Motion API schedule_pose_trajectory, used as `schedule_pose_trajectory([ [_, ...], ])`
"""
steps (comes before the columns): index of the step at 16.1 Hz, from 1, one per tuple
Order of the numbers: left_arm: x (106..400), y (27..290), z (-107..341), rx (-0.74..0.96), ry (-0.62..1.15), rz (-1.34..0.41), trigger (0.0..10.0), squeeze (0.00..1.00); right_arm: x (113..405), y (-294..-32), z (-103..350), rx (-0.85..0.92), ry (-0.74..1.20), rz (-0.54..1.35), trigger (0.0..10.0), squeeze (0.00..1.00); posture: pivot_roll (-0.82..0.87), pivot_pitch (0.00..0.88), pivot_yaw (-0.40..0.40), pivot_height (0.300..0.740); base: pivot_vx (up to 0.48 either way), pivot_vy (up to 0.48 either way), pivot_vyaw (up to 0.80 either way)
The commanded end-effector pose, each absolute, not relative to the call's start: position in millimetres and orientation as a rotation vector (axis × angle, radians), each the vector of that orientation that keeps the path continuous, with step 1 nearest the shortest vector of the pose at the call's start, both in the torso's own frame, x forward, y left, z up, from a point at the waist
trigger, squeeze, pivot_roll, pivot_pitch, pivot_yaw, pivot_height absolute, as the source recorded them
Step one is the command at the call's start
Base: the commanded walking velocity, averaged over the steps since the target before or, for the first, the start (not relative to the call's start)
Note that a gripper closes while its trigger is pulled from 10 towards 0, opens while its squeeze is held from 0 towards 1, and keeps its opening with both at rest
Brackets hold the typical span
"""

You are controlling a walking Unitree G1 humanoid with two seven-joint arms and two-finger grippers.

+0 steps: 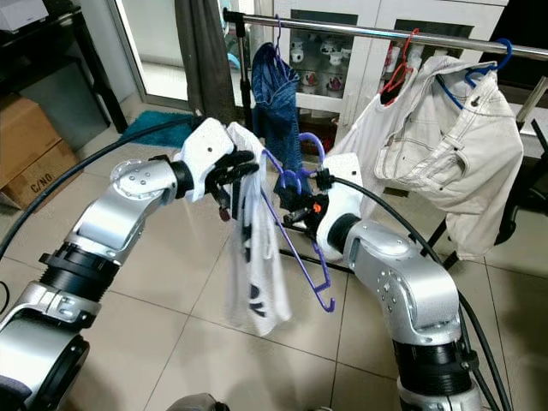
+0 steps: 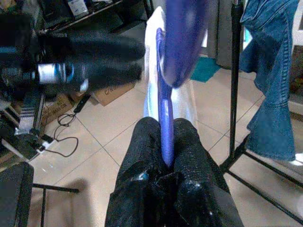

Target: Hang hanger

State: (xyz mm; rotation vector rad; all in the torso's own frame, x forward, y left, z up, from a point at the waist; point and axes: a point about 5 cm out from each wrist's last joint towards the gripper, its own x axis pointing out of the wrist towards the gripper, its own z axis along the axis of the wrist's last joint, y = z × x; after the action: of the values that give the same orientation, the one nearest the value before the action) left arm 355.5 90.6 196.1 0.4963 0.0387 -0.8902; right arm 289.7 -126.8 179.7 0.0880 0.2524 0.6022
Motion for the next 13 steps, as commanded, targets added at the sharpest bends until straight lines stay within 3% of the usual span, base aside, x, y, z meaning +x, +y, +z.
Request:
schedule_pose_trajectory([
  [1,355,99,201,0.458,0.037,-0.877,10.0,1.00,292,-125,190,0.083,0.198,0.619,10.0,0.00,0.11,0.000,0.046,0.740,0.000,0.000,0.00],
  [7,359,143,253,0.253,-0.066,-0.890,10.0,1.00,294,-134,193,0.067,0.184,0.612,10.0,0.00,0.12,0.000,0.054,0.740,0.000,0.000,0.00],
  [10,358,178,275,0.287,-0.066,-0.896,10.0,1.00,293,-138,195,0.042,0.176,0.627,10.0,0.00,0.12,0.000,0.060,0.740,0.000,0.000,0.00],
  [11,357,203,288,0.361,-0.050,-0.898,10.0,1.00,293,-142,197,0.009,0.170,0.651,10.0,0.00,0.13,0.000,0.061,0.740,0.000,0.000,0.00],
  [13,357,213,293,0.401,-0.033,-0.896,10.0,0.95,292,-145,198,-0.020,0.167,0.671,10.0,0.00,0.13,0.000,0.057,0.740,0.000,0.000,0.00],
])
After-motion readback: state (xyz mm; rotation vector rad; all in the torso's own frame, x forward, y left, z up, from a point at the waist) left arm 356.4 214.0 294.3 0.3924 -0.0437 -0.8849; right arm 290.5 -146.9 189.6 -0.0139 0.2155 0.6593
